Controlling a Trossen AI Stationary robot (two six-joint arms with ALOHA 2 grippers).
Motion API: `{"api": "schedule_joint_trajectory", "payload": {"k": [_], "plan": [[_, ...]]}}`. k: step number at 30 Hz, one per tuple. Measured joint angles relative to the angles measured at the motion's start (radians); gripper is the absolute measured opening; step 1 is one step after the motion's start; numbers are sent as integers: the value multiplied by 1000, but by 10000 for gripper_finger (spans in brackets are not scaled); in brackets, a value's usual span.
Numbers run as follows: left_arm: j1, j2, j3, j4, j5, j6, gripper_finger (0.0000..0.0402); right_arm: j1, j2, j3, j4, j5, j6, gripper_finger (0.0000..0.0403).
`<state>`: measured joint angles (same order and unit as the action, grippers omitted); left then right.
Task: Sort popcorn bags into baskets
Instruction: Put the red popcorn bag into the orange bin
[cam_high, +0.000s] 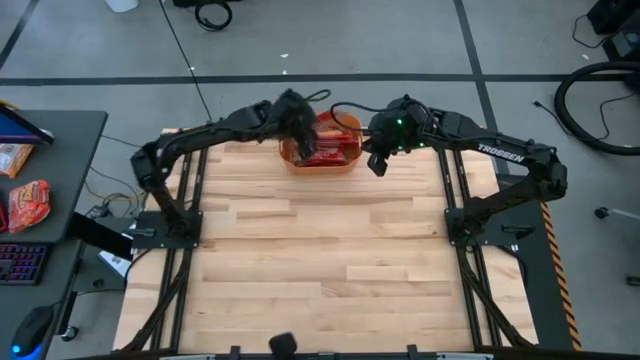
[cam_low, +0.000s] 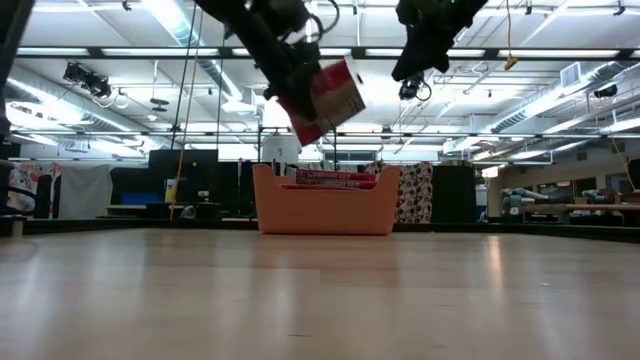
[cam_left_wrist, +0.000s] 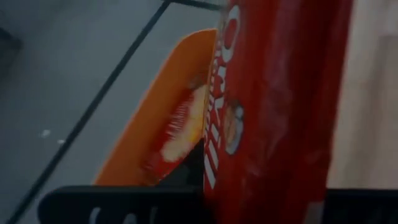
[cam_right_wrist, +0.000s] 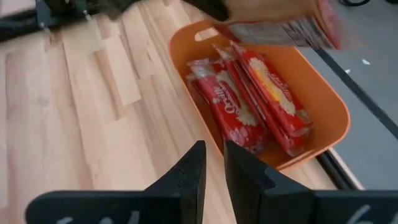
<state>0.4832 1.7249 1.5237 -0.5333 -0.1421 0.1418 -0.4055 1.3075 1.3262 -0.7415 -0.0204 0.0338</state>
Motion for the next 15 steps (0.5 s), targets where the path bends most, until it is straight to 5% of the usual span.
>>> {"api": "schedule_joint_trajectory", "payload": {"k": [10,15], "plan": [[38,220,133,-25,-88,245,38,3,-3,0,-35,-31,16,63],[35,271,133,-81,-98,342,83,18,-3,0,-62,-28,42,63]]}}
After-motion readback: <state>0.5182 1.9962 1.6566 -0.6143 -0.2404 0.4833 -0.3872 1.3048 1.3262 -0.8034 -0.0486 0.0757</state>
